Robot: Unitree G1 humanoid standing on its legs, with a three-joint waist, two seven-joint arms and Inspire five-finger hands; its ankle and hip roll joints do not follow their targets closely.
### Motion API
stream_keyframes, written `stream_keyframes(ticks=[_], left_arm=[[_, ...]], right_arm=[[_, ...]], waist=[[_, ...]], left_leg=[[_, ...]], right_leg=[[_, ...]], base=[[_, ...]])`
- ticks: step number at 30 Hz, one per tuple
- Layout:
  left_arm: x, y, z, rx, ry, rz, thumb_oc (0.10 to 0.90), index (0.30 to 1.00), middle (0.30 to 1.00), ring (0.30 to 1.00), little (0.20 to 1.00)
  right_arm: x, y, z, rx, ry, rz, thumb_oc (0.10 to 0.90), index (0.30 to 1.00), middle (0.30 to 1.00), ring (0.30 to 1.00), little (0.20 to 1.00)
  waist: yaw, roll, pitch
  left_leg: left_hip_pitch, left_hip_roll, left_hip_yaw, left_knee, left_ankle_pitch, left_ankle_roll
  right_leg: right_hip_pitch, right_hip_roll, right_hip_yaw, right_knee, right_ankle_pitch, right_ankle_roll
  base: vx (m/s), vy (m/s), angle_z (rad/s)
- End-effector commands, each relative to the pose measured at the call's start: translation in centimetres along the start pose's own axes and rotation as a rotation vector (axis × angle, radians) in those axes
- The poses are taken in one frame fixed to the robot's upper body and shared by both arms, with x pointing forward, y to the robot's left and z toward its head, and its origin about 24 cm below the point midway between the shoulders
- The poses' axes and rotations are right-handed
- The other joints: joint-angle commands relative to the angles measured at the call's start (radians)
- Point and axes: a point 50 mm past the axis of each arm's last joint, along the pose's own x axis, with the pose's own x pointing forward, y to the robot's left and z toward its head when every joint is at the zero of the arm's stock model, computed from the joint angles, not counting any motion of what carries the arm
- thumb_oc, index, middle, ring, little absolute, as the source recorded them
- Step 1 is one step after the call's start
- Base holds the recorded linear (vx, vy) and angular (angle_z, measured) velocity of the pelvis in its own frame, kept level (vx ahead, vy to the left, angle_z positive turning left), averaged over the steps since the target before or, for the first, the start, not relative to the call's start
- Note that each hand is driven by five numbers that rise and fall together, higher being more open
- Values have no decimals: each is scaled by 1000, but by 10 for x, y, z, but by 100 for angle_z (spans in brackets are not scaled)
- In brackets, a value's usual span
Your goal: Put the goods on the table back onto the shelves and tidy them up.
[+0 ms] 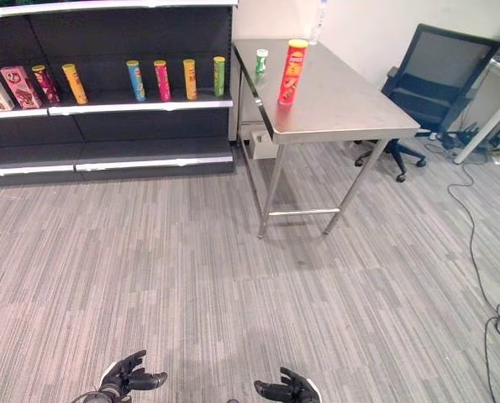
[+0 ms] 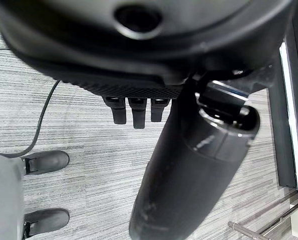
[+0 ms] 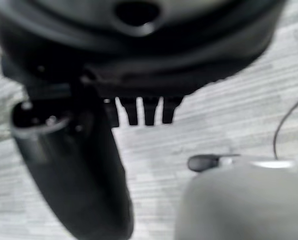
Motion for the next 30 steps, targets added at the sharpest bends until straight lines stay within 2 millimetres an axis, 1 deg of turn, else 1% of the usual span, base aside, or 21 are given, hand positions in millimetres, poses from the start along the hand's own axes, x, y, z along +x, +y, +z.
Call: stream_keyframes(ticks=[1,3,4,6,8,10,11,13,14,17,19,20,21,22,23,24,26,27,28,29,30], left_arm=[[10,-1,54,-19,-184,-13,800,900,900,900,900],[9,-2,61,-51,-213,-26,800,900,900,900,900],[9,-2,61,-51,-213,-26,800,900,900,900,900],[9,1,61,-87,-212,-14,800,900,900,900,900],[9,1,56,-106,-194,-6,800,900,900,900,900],[9,0,53,-116,-183,-8,800,900,900,900,900],[8,-1,45,-111,-161,-12,800,900,900,900,900],[6,-2,39,-106,-148,-15,800,900,900,900,900],[6,-1,36,-104,-142,-10,800,900,900,900,900],[4,6,23,-95,-96,12,800,900,900,900,900],[3,14,15,-72,-71,37,800,900,900,900,900],[3,14,15,-72,-71,37,800,900,900,900,900],[4,22,17,-52,-67,59,800,900,900,900,900],[4,22,17,-52,-67,59,800,900,900,900,900],[4,24,21,-51,-78,60,800,900,900,900,900],[5,27,27,-49,-97,66,800,900,900,900,900],[7,28,35,-19,-112,72,800,900,900,900,900],[8,26,38,-10,-117,66,800,900,900,900,900],[9,24,42,-3,-131,57,800,900,900,900,900],[10,17,52,7,-163,28,800,900,900,900,900],[10,17,52,6,-163,27,800,900,900,900,900]], right_arm=[[5,-4,42,-34,-150,13,800,900,900,900,900],[2,-6,45,-45,-181,25,800,900,900,900,900],[2,-6,45,-45,-181,25,800,900,900,900,900],[1,-7,43,-51,-178,26,800,900,900,900,900],[2,-9,41,-47,-162,14,800,900,900,900,900],[2,-9,41,-55,-156,13,800,900,900,900,900],[2,-8,42,-66,-161,18,800,900,900,900,900],[2,-8,47,-73,-179,18,800,900,900,900,900],[2,-9,51,-80,-192,15,800,900,900,900,900],[3,-9,46,-110,-163,17,800,900,900,900,900],[3,-4,39,-146,-142,40,800,900,900,900,900],[3,-4,39,-146,-142,40,800,900,900,900,900],[4,-2,34,-165,-122,54,800,900,900,900,900],[4,-2,34,-165,-122,54,800,900,900,900,900],[4,-2,36,-170,-124,55,800,900,900,900,900],[4,-1,40,-173,-136,60,800,900,900,900,900],[5,-1,47,-155,-156,48,800,900,900,900,900],[5,0,51,-142,-170,47,800,900,900,900,900],[5,0,54,-140,-182,46,800,900,900,900,900],[4,-2,54,-139,-186,48,800,900,900,900,900],[4,-2,54,-140,-186,47,800,900,900,900,900]], waist=[[3,-56,47],[10,-68,77],[9,-67,77],[16,-72,103],[22,-74,107],[27,-75,104],[42,-75,95],[59,-54,85],[75,-53,77],[79,-37,48],[86,-45,21],[88,-43,20],[96,-75,0],[99,-72,-2],[96,-75,6],[85,-77,19],[60,-41,43],[43,-16,55],[25,-4,67],[-24,10,76],[-25,11,76]], left_leg=[[-100,70,4,173,-102,-89],[-171,80,-11,349,-101,-106],[-173,81,-12,353,-103,-106],[-259,105,-18,524,-25,-117],[-313,107,-16,573,14,-109],[-342,103,-8,546,5,-102],[-374,94,12,406,-7,-91],[-413,98,33,183,57,-98],[-432,88,67,10,89,-101],[-446,98,142,1,101,-94],[-417,67,122,1,169,-82],[-419,70,122,1,170,-83],[-347,16,123,12,141,-40],[-349,19,124,11,141,-40],[-312,4,119,18,116,-25],[-275,-15,117,24,83,-3],[-189,-10,97,10,39,22],[-144,-3,84,1,20,29],[-113,-2,71,1,-1,29],[-48,-13,31,1,-39,26],[-48,-12,30,1,-39,25]], right_leg=[[-13,-69,18,8,-77,107],[14,-56,15,15,-97,82],[13,-55,14,15,-97,82],[37,-47,8,25,-114,62],[54,-42,5,22,-123,55],[65,-44,6,16,-131,55],[85,-45,13,5,-153,64],[113,-28,20,5,-188,71],[155,-31,40,5,-221,77],[193,-26,75,5,-245,84],[223,-53,91,30,-232,102],[220,-51,93,31,-230,101],[155,-110,105,260,-59,180],[152,-108,108,260,-56,180],[107,-121,109,367,27,209],[52,-143,121,505,162,238],[-83,-151,108,693,206,214],[-153,-172,75,751,164,189],[-203,-183,42,724,104,166],[-257,-163,4,569,15,144],[-256,-161,2,565,17,144]], base=[[-85,-197,-4],[32,-225,10],[121,-161,17],[111,-127,18],[213,-87,17],[280,-7,-1],[420,52,-11],[624,98,3],[686,127,28],[580,155,4],[572,173,-53],[755,232,-92],[486,154,-86],[629,204,-87],[330,135,-56],[441,189,-46],[429,235,-18],[448,244,1],[715,183,32],[579,89,35],[607,7,43]])
